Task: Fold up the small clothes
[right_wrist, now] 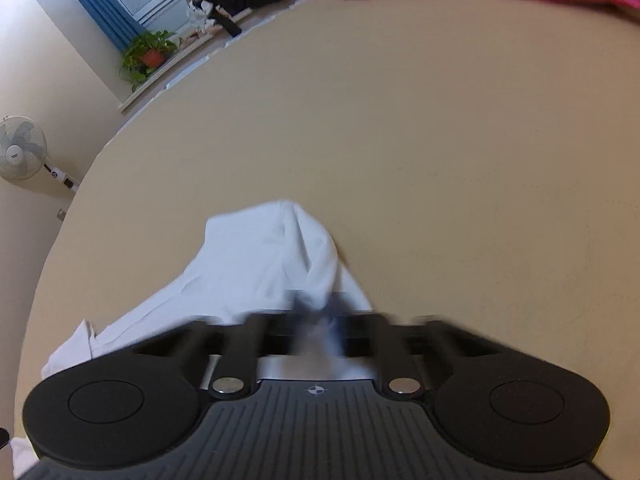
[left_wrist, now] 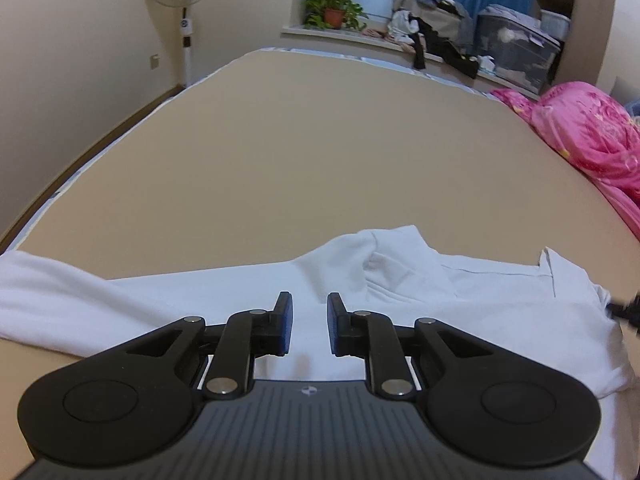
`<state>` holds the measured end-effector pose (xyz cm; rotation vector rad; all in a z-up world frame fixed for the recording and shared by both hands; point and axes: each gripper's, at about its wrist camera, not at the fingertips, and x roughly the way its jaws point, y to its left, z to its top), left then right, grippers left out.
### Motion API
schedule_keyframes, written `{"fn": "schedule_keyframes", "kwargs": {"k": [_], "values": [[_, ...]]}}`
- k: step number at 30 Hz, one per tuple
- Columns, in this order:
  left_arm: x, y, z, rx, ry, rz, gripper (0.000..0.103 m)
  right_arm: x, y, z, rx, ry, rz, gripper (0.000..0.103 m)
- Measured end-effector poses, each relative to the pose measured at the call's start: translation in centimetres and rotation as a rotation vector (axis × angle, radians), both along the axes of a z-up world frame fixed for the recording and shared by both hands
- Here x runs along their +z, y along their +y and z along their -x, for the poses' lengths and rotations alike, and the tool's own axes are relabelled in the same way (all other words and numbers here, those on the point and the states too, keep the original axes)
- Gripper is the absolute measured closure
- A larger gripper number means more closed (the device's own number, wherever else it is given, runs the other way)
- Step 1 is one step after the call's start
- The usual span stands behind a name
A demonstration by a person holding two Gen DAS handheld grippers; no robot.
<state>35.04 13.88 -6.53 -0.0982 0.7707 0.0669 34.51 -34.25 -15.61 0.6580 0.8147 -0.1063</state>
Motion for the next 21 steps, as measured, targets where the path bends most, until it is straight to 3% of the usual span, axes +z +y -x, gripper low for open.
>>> {"fn": "schedule_keyframes", "kwargs": {"k": [4, 6, 9, 11, 14, 17, 20, 21], "values": [[-0.7, -0.4, -0.4, -0.017, 0.013, -0.013, 0.084, 2.2, -2.9, -0.7, -0.122, -0.129, 0.05, 0.102], [-1.1, -0.2, -0.7, -0.018, 0.03, 0.0, 0.084, 2.0, -3.8, -1.4, -0.133, -0.139, 0.089, 0.101], [-1.4, 0.2, -0.7, -0.018, 0.049, 0.022, 0.084, 1.8, -4.3, -1.2, -0.148, -0.121, 0.055, 0.097], [-1.7, 0.3, -1.0, -0.027, 0.064, 0.044, 0.081, 2.9, -3.9, -0.5, -0.123, -0.145, 0.054, 0.092], [-2.9, 1.0, -1.7, -0.019, 0.125, 0.12, 0.079, 5.1, -2.6, 1.3, -0.03, -0.132, 0.075, 0.068], [-4.6, 1.7, -2.4, -0.001, 0.214, 0.196, 0.078, 5.8, -1.5, 2.5, 0.013, -0.039, 0.058, 0.068], [-6.4, 1.5, -2.7, 0.003, 0.274, 0.234, 0.078, 5.8, -0.5, 4.5, 0.067, -0.015, 0.015, 0.065], [-6.6, 1.2, -2.7, -0.006, 0.277, 0.227, 0.083, 5.4, -0.2, 4.9, 0.09, -0.01, 0.031, 0.063]]}}
